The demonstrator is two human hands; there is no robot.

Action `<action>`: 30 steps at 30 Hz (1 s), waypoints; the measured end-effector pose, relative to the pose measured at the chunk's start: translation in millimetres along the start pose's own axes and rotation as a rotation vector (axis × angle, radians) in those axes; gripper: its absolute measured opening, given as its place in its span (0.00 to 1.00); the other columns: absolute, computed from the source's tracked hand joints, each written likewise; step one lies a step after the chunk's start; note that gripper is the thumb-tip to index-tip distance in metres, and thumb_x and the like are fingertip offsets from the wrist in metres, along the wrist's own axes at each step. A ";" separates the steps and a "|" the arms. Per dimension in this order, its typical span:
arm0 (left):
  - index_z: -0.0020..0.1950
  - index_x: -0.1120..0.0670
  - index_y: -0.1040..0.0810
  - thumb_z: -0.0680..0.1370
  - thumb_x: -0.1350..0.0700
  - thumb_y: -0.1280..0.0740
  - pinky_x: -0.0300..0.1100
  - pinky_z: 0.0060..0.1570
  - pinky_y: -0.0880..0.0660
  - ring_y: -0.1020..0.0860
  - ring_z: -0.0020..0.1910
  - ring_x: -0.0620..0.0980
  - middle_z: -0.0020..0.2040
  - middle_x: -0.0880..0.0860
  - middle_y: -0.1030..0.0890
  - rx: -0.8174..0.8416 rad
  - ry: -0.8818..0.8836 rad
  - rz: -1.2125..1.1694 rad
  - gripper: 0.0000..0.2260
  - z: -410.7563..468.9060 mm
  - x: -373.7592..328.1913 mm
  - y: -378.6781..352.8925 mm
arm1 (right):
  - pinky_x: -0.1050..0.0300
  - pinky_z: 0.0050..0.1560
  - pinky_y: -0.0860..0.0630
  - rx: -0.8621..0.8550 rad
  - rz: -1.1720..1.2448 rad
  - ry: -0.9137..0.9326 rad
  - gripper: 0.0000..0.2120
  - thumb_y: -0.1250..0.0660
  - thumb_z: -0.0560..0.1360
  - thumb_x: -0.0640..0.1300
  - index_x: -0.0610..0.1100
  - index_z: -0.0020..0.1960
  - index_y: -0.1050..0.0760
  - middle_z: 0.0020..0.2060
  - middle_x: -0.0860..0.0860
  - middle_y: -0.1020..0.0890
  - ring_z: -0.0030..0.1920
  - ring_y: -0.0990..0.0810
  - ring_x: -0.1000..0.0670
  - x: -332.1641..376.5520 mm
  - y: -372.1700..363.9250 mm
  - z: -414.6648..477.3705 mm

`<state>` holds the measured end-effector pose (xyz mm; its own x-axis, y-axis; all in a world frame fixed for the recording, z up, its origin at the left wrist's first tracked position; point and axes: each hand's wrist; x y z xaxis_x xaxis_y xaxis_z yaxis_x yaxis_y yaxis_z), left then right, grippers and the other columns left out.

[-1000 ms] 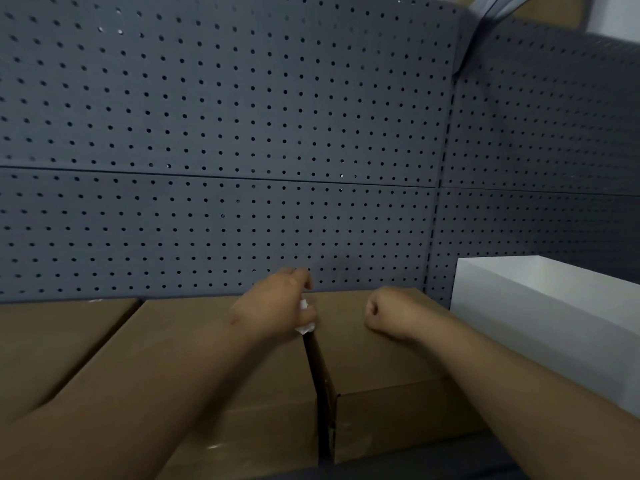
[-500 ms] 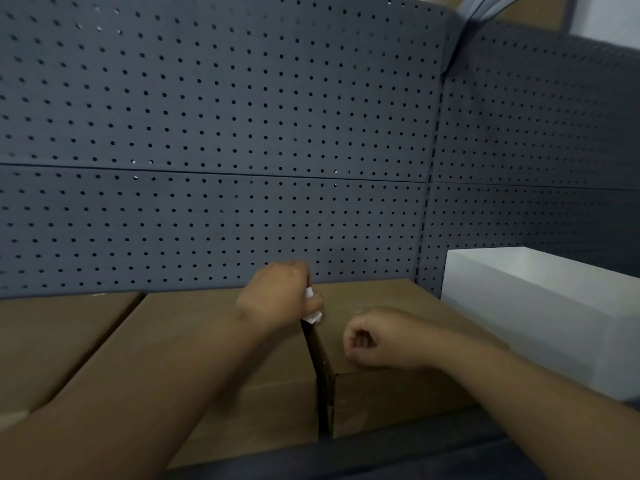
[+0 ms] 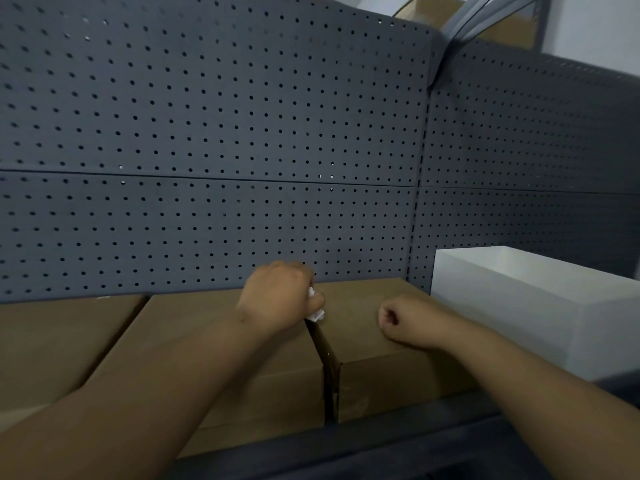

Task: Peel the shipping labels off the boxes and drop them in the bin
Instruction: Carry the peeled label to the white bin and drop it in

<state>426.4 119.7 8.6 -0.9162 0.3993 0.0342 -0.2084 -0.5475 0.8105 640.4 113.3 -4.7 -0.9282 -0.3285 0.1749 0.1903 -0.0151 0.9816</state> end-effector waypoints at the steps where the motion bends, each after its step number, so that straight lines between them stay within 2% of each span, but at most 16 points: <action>1: 0.43 0.54 0.24 0.75 0.49 0.39 0.40 0.39 0.31 0.24 0.42 0.49 0.40 0.49 0.24 0.007 -0.003 -0.006 0.10 -0.7 0.2 1.0 | 0.70 0.40 0.32 0.019 -0.007 0.043 0.07 0.39 0.78 0.43 0.50 0.42 0.28 0.40 0.56 0.25 0.43 0.27 0.56 6.4 -3.8 -1.3; 4: 0.41 0.53 0.28 0.76 0.49 0.39 0.40 0.38 0.33 0.26 0.40 0.48 0.40 0.49 0.27 0.020 -0.007 -0.029 0.08 -2.7 1.1 5.1 | 0.69 0.43 0.31 0.056 0.008 0.100 0.05 0.37 0.77 0.43 0.51 0.44 0.27 0.39 0.59 0.27 0.42 0.28 0.58 18.1 -9.3 -5.9; 8: 0.41 0.52 0.28 0.77 0.49 0.40 0.39 0.38 0.33 0.26 0.40 0.48 0.40 0.48 0.27 0.026 -0.009 -0.049 0.09 -5.9 3.9 9.3 | 0.59 0.44 0.30 -0.003 -0.053 -0.103 0.07 0.40 0.78 0.43 0.46 0.41 0.29 0.40 0.49 0.26 0.40 0.28 0.52 6.5 -0.7 -2.8; 12: 0.47 0.54 0.24 0.77 0.48 0.40 0.41 0.40 0.29 0.23 0.44 0.49 0.43 0.49 0.24 0.027 -0.020 -0.079 0.11 -7.8 7.4 11.1 | 0.66 0.43 0.31 0.053 0.064 0.036 0.04 0.38 0.78 0.42 0.49 0.45 0.27 0.40 0.56 0.26 0.44 0.27 0.55 39.0 -12.6 -8.3; 13: 0.48 0.54 0.24 0.77 0.48 0.40 0.42 0.41 0.29 0.23 0.45 0.49 0.44 0.50 0.23 0.028 -0.021 -0.082 0.12 -8.2 8.4 11.3 | 0.65 0.44 0.31 0.046 0.056 0.005 0.04 0.38 0.78 0.42 0.47 0.46 0.26 0.41 0.55 0.25 0.44 0.27 0.55 37.3 -12.6 -6.1; 14: 0.48 0.54 0.24 0.78 0.48 0.41 0.42 0.41 0.29 0.23 0.45 0.49 0.45 0.50 0.22 0.031 -0.021 -0.082 0.12 -8.8 9.6 11.3 | 0.63 0.45 0.30 0.023 0.009 -0.073 0.06 0.39 0.78 0.42 0.44 0.48 0.24 0.42 0.52 0.25 0.44 0.27 0.53 29.2 -9.9 -1.6; 16: 0.48 0.54 0.24 0.77 0.48 0.41 0.42 0.39 0.29 0.23 0.43 0.49 0.44 0.50 0.21 0.034 -0.024 -0.074 0.12 -8.3 11.9 11.3 | 0.59 0.48 0.30 -0.057 -0.135 -0.358 0.12 0.43 0.79 0.42 0.38 0.56 0.24 0.48 0.46 0.22 0.46 0.25 0.48 6.4 1.5 5.1; 17: 0.47 0.54 0.23 0.77 0.48 0.40 0.42 0.38 0.29 0.22 0.43 0.49 0.43 0.49 0.21 0.037 -0.031 -0.073 0.11 -8.0 12.8 11.3 | 0.58 0.49 0.29 -0.124 -0.177 -0.468 0.13 0.43 0.79 0.41 0.38 0.58 0.24 0.50 0.44 0.21 0.49 0.24 0.46 -3.4 6.2 5.9; 18: 0.47 0.54 0.23 0.77 0.49 0.40 0.41 0.38 0.29 0.22 0.42 0.49 0.41 0.48 0.22 0.043 -0.041 -0.080 0.11 -7.8 13.3 11.2 | 0.57 0.49 0.28 -0.196 -0.187 -0.514 0.11 0.42 0.78 0.40 0.39 0.55 0.23 0.48 0.44 0.21 0.50 0.22 0.45 -10.4 9.7 6.6; 20: 0.49 0.52 0.22 0.77 0.50 0.39 0.41 0.39 0.29 0.23 0.43 0.48 0.41 0.47 0.23 0.046 -0.068 -0.098 0.09 -6.9 14.0 10.1 | 0.55 0.45 0.28 -0.321 -0.127 -0.511 0.07 0.40 0.76 0.37 0.42 0.45 0.23 0.38 0.45 0.24 0.47 0.21 0.44 -12.4 15.5 8.2; 23: 0.52 0.50 0.21 0.79 0.50 0.42 0.44 0.41 0.25 0.23 0.44 0.50 0.43 0.49 0.18 0.007 -0.125 -0.124 0.11 -2.6 13.4 3.9 | 0.53 0.41 0.28 -0.449 0.032 -0.464 0.09 0.41 0.73 0.34 0.41 0.36 0.27 0.35 0.42 0.24 0.40 0.23 0.44 0.5 19.6 4.3; 25: 0.50 0.51 0.21 0.81 0.49 0.45 0.47 0.42 0.23 0.24 0.43 0.51 0.40 0.51 0.18 -0.024 -0.164 -0.133 0.13 2.2 7.6 2.0 | 0.50 0.43 0.24 -0.529 0.103 -0.451 0.09 0.41 0.73 0.35 0.34 0.39 0.24 0.38 0.37 0.21 0.42 0.20 0.40 5.1 21.2 -3.7; 27: 0.47 0.53 0.25 0.82 0.46 0.47 0.48 0.43 0.24 0.25 0.46 0.52 0.38 0.51 0.21 -0.041 -0.201 -0.143 0.16 8.8 -3.0 1.2 | 0.49 0.46 0.23 -0.574 0.142 -0.450 0.10 0.41 0.74 0.37 0.33 0.46 0.22 0.44 0.38 0.17 0.48 0.19 0.40 5.3 22.8 -13.1; 30: 0.47 0.54 0.28 0.83 0.46 0.50 0.45 0.41 0.29 0.27 0.49 0.52 0.38 0.50 0.26 -0.031 -0.243 -0.181 0.16 20.9 -25.4 1.9 | 0.55 0.40 0.27 -0.612 0.170 -0.466 0.11 0.40 0.75 0.37 0.31 0.47 0.22 0.46 0.37 0.17 0.47 0.19 0.39 -4.3 29.6 -26.6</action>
<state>456.4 123.8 21.4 -0.7550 0.6549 0.0327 -0.3750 -0.4721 0.7978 658.5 89.1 21.6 -0.8830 0.0552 0.4661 0.3583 -0.5620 0.7455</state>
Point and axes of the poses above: each hand's wrist, its own z-axis towards the middle knuckle, its own y-axis out of the back of the hand, x = y × z
